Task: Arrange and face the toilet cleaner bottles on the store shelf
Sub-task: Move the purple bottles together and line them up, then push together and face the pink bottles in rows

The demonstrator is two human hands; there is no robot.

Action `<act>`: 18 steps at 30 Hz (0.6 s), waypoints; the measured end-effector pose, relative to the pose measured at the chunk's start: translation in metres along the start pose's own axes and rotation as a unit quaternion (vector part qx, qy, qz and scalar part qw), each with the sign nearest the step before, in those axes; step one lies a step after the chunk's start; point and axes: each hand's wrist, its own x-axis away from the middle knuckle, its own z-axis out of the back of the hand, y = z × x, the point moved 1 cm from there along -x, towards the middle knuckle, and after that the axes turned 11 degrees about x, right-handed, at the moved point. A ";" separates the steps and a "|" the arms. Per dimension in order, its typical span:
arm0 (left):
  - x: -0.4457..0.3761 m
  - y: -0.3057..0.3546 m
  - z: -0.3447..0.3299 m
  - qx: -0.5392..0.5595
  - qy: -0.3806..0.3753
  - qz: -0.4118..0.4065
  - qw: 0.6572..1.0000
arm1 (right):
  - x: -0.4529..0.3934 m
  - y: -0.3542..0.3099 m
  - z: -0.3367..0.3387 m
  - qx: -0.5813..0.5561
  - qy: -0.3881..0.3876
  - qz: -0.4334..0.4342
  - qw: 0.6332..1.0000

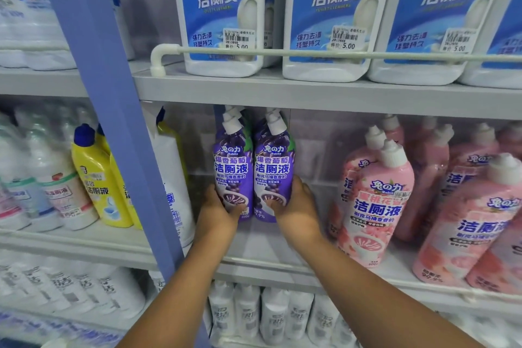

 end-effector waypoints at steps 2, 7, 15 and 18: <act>-0.002 -0.002 -0.002 -0.005 -0.005 0.001 1.000 | -0.002 0.001 -0.002 -0.001 -0.007 -0.008 1.000; -0.004 -0.007 -0.004 -0.002 -0.004 0.003 1.000 | 0.002 -0.001 0.001 0.002 -0.025 -0.015 1.000; 0.069 0.031 -0.009 -0.038 0.023 -0.277 0.960 | 0.069 0.005 0.078 0.051 -0.150 0.026 0.987; 0.085 0.046 -0.036 0.064 -0.099 -0.250 0.961 | 0.093 0.026 0.127 -0.003 -0.137 0.005 0.991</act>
